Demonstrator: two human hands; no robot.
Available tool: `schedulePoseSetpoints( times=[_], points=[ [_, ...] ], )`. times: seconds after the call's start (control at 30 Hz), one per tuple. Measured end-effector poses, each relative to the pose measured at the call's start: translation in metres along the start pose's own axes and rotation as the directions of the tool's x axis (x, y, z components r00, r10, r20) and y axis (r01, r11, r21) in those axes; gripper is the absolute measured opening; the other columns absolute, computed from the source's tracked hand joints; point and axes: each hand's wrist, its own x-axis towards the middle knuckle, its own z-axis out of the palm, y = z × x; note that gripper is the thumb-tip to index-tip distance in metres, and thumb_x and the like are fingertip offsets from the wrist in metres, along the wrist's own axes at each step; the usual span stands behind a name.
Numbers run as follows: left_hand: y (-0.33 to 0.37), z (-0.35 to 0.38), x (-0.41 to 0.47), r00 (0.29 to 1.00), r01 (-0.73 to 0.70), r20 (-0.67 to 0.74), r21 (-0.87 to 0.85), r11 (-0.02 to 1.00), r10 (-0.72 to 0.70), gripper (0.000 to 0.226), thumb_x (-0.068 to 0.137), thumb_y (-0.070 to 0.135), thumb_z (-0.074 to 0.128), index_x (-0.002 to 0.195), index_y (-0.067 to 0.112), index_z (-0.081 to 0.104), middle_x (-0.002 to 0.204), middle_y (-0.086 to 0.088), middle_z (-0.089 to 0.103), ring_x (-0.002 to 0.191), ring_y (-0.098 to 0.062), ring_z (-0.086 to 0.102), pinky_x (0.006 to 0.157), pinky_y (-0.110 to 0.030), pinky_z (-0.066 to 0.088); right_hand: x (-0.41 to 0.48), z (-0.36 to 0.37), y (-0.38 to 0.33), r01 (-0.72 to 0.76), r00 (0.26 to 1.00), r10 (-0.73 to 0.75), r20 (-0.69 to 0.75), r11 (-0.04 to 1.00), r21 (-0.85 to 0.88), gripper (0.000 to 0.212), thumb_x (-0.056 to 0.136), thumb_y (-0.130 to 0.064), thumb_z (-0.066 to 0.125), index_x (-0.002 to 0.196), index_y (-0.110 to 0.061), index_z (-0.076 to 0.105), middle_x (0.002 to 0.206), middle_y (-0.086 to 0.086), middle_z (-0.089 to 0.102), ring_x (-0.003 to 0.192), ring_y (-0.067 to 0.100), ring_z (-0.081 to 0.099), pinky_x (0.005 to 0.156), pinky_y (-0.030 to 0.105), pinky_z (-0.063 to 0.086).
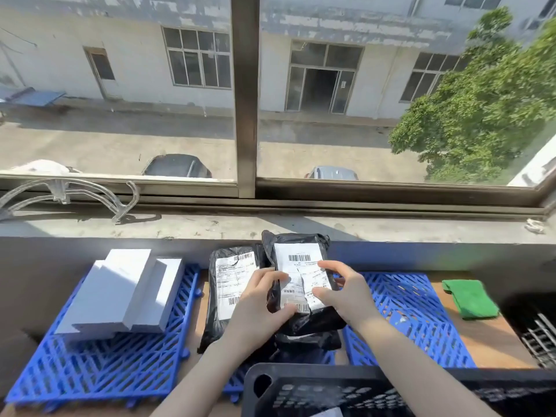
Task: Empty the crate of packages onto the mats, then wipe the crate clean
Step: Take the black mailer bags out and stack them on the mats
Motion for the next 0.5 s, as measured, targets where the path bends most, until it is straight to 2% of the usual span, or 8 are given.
schedulePoseSetpoints(
  times=[0.07, 0.13, 0.2, 0.27, 0.33, 0.37, 0.43, 0.5],
  points=[
    [-0.012, 0.014, -0.001, 1.0, 0.02, 0.009, 0.028, 0.999, -0.02, 0.041, 0.079, 0.042, 0.068, 0.116, 0.04, 0.052, 0.127, 0.026, 0.041, 0.125, 0.009, 0.037, 0.097, -0.018, 0.034, 0.01, 0.002, 0.008, -0.023, 0.999, 0.024, 0.03, 0.999, -0.029, 0.049, 0.076, -0.01, 0.073, 0.12, -0.028, 0.06, 0.112, -0.017, 0.054, 0.108, 0.008, 0.048, 0.091, 0.02, 0.037],
    [-0.023, 0.025, -0.002, 1.0, 0.028, 0.007, 0.084, 0.996, -0.029, 0.042, 0.081, 0.042, 0.068, 0.12, 0.035, 0.053, 0.13, 0.021, 0.043, 0.13, 0.004, 0.034, 0.097, -0.018, 0.029, 0.02, 0.008, 0.015, -0.004, 0.997, 0.013, 0.07, 0.992, -0.127, 0.05, 0.074, -0.009, 0.071, 0.119, -0.029, 0.059, 0.109, -0.016, 0.053, 0.102, 0.007, 0.048, 0.082, 0.01, 0.035],
    [-0.031, 0.036, 0.0, 1.0, 0.006, 0.012, 0.234, 0.972, -0.009, 0.052, 0.079, 0.055, 0.057, 0.127, 0.034, 0.051, 0.133, 0.019, 0.045, 0.137, -0.005, 0.028, 0.109, -0.023, 0.021, 0.03, 0.013, 0.025, 0.015, 0.991, 0.021, 0.133, 0.965, -0.261, 0.053, 0.074, -0.01, 0.071, 0.122, -0.027, 0.057, 0.114, -0.01, 0.052, 0.103, 0.009, 0.049, 0.074, 0.006, 0.032],
    [-0.041, 0.044, 0.001, 0.998, 0.001, 0.057, 0.406, 0.914, -0.026, 0.062, 0.08, 0.062, 0.049, 0.137, 0.038, 0.042, 0.141, 0.017, 0.042, 0.144, -0.012, 0.015, 0.119, -0.033, 0.006, 0.039, 0.018, 0.033, 0.012, 0.977, 0.067, 0.205, 0.932, -0.361, 0.058, 0.076, -0.013, 0.07, 0.13, -0.024, 0.052, 0.127, -0.006, 0.047, 0.115, 0.011, 0.047, 0.083, 0.011, 0.031],
    [-0.051, 0.052, -0.001, 0.993, 0.003, 0.102, 0.486, 0.874, -0.061, 0.061, 0.086, 0.061, 0.049, 0.142, 0.039, 0.036, 0.148, 0.014, 0.037, 0.148, -0.015, 0.005, 0.119, -0.04, -0.008, 0.044, 0.021, 0.038, 0.007, 0.956, 0.121, 0.266, 0.901, -0.435, 0.066, 0.078, -0.017, 0.07, 0.138, -0.022, 0.044, 0.139, -0.006, 0.041, 0.127, 0.012, 0.042, 0.093, 0.017, 0.031],
    [-0.054, 0.055, -0.003, 0.993, -0.014, 0.106, 0.521, 0.854, -0.049, 0.06, 0.086, 0.061, 0.048, 0.141, 0.038, 0.039, 0.147, 0.012, 0.039, 0.148, -0.017, 0.006, 0.118, -0.042, -0.009, 0.045, 0.021, 0.04, 0.005, 0.939, 0.153, 0.307, 0.889, -0.458, 0.071, 0.079, -0.019, 0.07, 0.143, -0.022, 0.04, 0.144, -0.005, 0.037, 0.131, 0.012, 0.039, 0.099, 0.018, 0.031],
    [-0.06, 0.057, -0.006, 0.993, -0.053, 0.118, 0.595, 0.802, -0.023, 0.059, 0.079, 0.063, 0.046, 0.13, 0.034, 0.053, 0.137, 0.006, 0.053, 0.144, -0.022, 0.022, 0.116, -0.048, 0.0, 0.045, 0.021, 0.043, -0.01, 0.884, 0.232, 0.406, 0.877, -0.48, 0.082, 0.081, -0.024, 0.071, 0.15, -0.024, 0.027, 0.154, -0.005, 0.027, 0.138, 0.013, 0.032, 0.108, 0.023, 0.029],
    [-0.066, 0.061, -0.007, 0.989, -0.073, 0.147, 0.639, 0.766, -0.029, 0.057, 0.073, 0.062, 0.05, 0.119, 0.03, 0.062, 0.13, -0.002, 0.06, 0.139, -0.025, 0.028, 0.112, -0.051, 0.008, 0.044, 0.019, 0.044, -0.047, 0.821, 0.313, 0.478, 0.87, -0.49, 0.088, 0.083, -0.027, 0.07, 0.152, -0.029, 0.017, 0.158, -0.007, 0.019, 0.141, 0.014, 0.028, 0.11, 0.026, 0.028]
  ],
)
